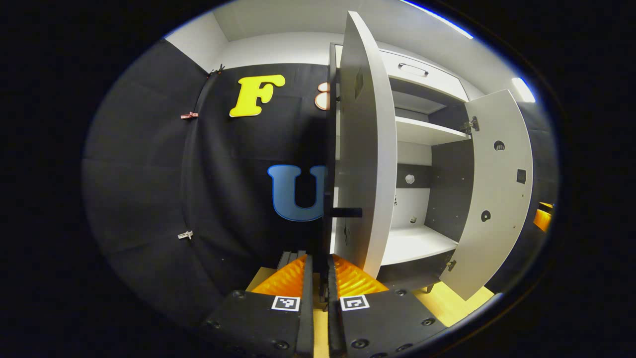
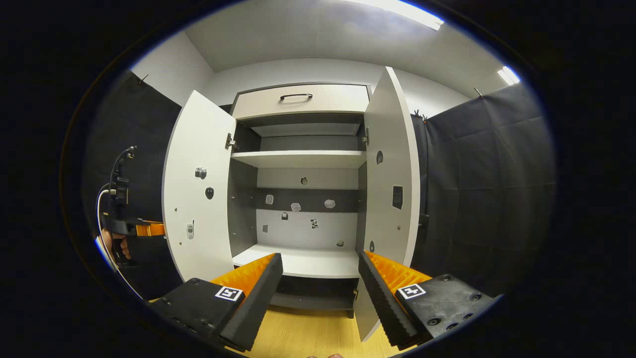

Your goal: Open the right door of the double-door shoe cabinet with the right hand, and open the left door with the left hand.

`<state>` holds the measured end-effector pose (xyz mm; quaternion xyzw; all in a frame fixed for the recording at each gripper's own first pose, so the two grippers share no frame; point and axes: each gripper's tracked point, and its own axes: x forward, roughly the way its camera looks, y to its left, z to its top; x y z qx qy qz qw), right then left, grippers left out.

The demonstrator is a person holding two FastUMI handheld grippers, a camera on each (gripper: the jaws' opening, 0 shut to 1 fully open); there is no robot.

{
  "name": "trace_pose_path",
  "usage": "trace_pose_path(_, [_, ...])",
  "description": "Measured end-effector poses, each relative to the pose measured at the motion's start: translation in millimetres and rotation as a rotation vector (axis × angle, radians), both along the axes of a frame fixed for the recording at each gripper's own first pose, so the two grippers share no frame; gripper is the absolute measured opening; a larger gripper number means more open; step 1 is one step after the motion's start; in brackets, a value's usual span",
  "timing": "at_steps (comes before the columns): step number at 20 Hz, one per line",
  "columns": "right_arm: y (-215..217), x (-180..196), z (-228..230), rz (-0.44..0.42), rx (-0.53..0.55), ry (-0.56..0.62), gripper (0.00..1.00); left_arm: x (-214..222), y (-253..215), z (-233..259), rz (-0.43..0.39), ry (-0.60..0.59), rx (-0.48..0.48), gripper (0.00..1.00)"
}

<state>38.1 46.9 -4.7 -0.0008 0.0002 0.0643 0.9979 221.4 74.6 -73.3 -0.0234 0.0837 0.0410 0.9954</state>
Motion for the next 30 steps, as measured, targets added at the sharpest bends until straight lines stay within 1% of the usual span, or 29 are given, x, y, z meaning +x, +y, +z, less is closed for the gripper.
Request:
trace_pose_path(1, [-1.8, 0.9, -0.1, -0.002, 0.003, -0.001, 0.97, -0.7, 0.4, 3.9, 0.006, -0.007, 0.008, 0.13])
trace_pose_path(2, [-3.4, 1.1, 0.4, -0.003, 0.007, -0.002, 0.97, -3.2, 0.5, 8.5, 0.014, -0.012, 0.015, 0.18])
trace_pose_path(5, [-5.6, 2.4, 1.5, -0.004, 0.013, 0.000, 0.97, -13.4, 1.6, 20.5, 0.044, -0.025, 0.022, 0.29])
trace_pose_path(7, [-8.9, 2.9, 3.8, -0.008, 0.016, -0.008, 0.97, -20.4, -3.2, 25.6, 0.054, -0.032, 0.013, 0.29])
trace_pose_path(9, [-12.2, 5.6, 5.1, -0.012, 0.020, -0.014, 0.97, -32.3, -7.5, 30.8, 0.068, -0.046, 0.031, 0.36])
trace_pose_path(12, [-17.7, 7.4, 6.4, -0.015, 0.032, -0.019, 0.97, -46.4, -19.6, 43.6, 0.054, -0.079, 0.070, 0.74])
trace_pose_path(14, [-20.1, 9.5, 6.4, -0.012, 0.035, -0.017, 0.97, -55.9, -25.3, 50.5, 0.063, -0.095, 0.077, 0.98])
trace_pose_path(18, [-26.1, 13.7, 10.5, -0.015, 0.042, -0.025, 0.97, -71.4, -45.0, 58.2, 0.076, -0.117, 0.054, 0.99])
trace_pose_path(21, [-31.5, 13.6, 13.5, -0.019, 0.048, -0.030, 0.97, -80.5, -60.6, 61.8, 0.079, -0.129, 0.076, 0.98])
trace_pose_path(23, [-36.7, 12.1, 16.8, -0.024, 0.052, -0.033, 0.97, -82.9, -78.1, 62.9, 0.058, -0.135, 0.063, 0.99])
trace_pose_path(26, [-42.9, 10.6, 21.3, -0.028, 0.054, -0.040, 0.97, -86.5, -99.4, 64.1, 0.033, -0.142, 0.043, 0.98])
trace_pose_path(30, [-44.3, 7.6, 28.3, -0.021, 0.056, -0.059, 0.97, -87.5, -124.0, 62.6, 0.009, -0.143, 0.041, 0.99])
